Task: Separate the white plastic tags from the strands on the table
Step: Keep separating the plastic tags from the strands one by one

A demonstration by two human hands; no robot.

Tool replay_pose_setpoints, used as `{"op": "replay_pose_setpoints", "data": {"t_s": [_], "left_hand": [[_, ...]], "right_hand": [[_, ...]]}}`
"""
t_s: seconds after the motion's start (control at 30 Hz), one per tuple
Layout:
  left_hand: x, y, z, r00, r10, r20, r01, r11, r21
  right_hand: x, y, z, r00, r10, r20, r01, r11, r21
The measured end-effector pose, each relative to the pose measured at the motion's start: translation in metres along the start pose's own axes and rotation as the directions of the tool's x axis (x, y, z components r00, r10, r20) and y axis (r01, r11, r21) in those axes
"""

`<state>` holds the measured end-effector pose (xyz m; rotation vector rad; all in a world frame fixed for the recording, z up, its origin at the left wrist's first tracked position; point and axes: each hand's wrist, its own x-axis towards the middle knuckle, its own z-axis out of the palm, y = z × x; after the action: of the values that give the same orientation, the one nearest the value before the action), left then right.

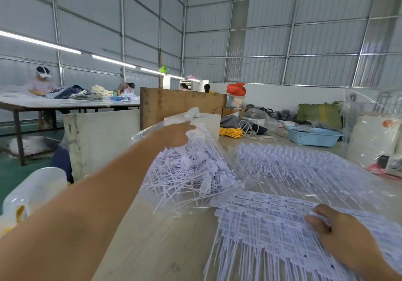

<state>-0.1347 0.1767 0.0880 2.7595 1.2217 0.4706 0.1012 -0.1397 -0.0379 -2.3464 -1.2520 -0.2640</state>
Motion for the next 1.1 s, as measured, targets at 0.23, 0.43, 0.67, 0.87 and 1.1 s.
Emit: {"op": "replay_pose_setpoints", "data": {"t_s": [0.23,0.43,0.67,0.87,1.1], "left_hand": [[-0.012,0.011,0.008,0.995,-0.005,-0.098,0.028,0.971,0.235],[-0.033,0.077,0.018,0.849,0.197,-0.49,-0.158,0.98,0.12],[-0.081,0.188,0.128,0.792,0.608,-0.043,-0.594,0.754,-0.279],[-0.1,0.201,0.163,0.785,0.619,-0.005,-0.604,0.764,-0.226],[-0.112,0.203,0.151,0.811,0.582,0.062,-0.546,0.79,-0.278]], "right_hand": [[0.0,-0.001,0.002,1.0,-0.009,-0.007,0.009,1.0,-0.017],[0.005,0.001,0.005,1.0,-0.02,0.024,0.017,0.993,0.116],[0.0,0.0,-0.002,0.996,0.013,0.089,-0.025,0.99,0.141],[-0.016,0.002,-0.015,0.982,-0.009,0.187,-0.016,0.991,0.131],[-0.014,-0.004,-0.036,0.956,-0.124,0.267,0.032,0.946,0.323]]}}
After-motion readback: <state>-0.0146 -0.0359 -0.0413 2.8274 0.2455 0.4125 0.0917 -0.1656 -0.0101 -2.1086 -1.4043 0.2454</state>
